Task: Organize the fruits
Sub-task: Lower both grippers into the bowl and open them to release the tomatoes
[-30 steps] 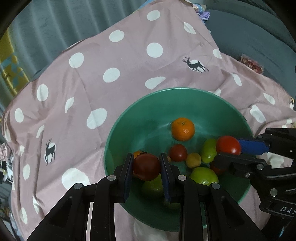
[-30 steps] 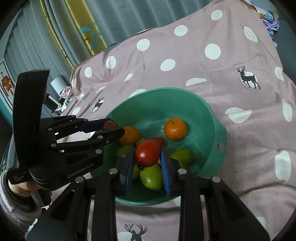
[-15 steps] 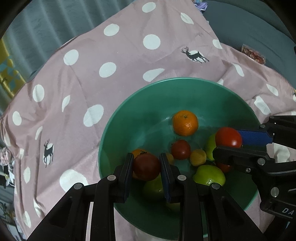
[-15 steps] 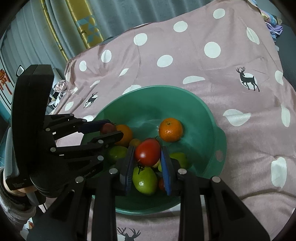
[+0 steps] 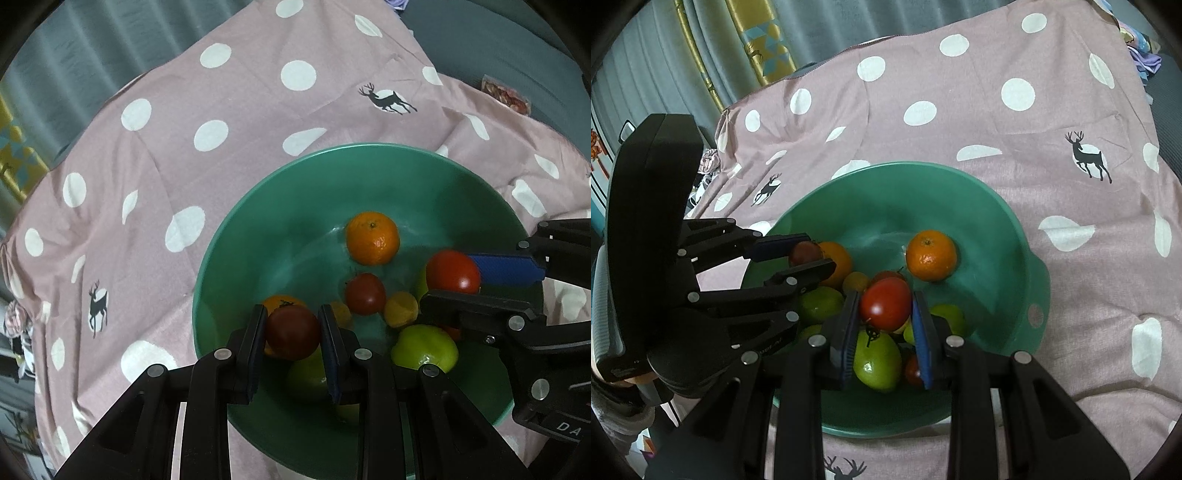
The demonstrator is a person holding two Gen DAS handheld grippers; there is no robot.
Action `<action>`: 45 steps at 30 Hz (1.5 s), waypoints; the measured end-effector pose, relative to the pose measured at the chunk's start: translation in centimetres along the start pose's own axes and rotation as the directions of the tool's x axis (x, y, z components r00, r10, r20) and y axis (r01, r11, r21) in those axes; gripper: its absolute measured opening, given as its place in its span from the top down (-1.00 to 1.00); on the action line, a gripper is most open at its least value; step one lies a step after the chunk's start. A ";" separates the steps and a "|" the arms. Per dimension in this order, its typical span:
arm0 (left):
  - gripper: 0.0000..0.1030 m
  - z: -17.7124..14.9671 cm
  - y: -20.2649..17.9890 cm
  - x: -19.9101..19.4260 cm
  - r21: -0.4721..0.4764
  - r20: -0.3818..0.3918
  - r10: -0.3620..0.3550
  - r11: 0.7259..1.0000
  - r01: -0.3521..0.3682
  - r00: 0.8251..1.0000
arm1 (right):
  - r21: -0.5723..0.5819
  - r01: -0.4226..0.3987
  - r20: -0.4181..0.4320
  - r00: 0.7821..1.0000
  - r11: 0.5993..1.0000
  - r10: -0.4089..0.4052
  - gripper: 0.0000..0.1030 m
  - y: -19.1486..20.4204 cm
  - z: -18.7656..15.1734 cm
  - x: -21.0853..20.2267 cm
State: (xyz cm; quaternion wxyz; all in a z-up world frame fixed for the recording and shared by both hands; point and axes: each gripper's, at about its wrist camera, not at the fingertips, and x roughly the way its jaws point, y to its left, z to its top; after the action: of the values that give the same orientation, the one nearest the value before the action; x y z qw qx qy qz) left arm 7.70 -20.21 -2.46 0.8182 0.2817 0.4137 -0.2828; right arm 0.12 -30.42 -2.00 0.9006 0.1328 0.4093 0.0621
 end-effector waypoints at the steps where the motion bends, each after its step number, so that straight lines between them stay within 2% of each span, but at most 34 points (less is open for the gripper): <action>1: 0.45 0.0 -0.1 0.0 0.003 -0.001 0.001 1.000 -0.001 1.000 | -0.001 0.000 -0.002 1.000 1.000 0.000 0.45 0.0 0.0 0.0; 45: 0.45 -0.2 -0.6 0.9 0.039 -0.035 0.038 0.999 -0.036 0.999 | -0.094 0.035 -0.045 0.998 0.995 -0.040 0.44 1.5 0.6 0.8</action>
State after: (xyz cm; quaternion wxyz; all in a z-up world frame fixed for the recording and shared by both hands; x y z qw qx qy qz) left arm 7.66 -20.66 -3.48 0.8103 0.3101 0.4173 -0.2705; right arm 1.05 -28.92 -1.75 0.8970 0.0812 0.4294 0.0673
